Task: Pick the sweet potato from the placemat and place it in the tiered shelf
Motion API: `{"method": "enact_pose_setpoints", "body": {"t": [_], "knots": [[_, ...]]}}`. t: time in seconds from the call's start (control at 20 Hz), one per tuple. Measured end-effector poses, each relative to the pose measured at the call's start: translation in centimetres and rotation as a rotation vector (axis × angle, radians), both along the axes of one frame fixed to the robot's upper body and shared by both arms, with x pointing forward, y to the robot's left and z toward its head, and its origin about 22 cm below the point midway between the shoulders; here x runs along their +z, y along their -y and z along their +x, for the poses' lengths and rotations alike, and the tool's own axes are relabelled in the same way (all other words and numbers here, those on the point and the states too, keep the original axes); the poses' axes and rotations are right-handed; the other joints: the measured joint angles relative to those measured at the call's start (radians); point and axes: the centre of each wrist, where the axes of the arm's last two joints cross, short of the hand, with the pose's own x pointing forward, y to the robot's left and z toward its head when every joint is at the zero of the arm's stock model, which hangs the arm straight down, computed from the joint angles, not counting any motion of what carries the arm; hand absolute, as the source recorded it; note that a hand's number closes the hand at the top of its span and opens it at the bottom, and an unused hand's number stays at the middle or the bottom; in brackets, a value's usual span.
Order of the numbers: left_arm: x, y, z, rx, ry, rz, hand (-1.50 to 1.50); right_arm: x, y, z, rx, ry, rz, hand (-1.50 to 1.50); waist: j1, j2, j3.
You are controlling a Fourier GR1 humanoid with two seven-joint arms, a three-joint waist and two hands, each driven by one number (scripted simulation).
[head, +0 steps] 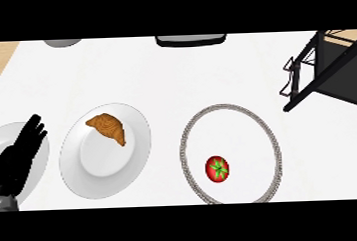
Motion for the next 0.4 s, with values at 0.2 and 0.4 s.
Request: {"method": "enact_pose_setpoints", "body": {"t": [0.2,0.4], "knots": [[-0.2,-0.4,-0.8,0.020,-0.007,0.003,0.00,1.7,2.2,-5.2,-0.019,-0.045,-0.001,-1.50,-0.020,-0.004,0.001],[-0.3,-1.0,-1.9,0.048,-0.008,0.006,0.00,2.5,3.8,-9.5,0.000,-0.066,0.003,-1.50,-0.043,-0.009,0.003]]}}
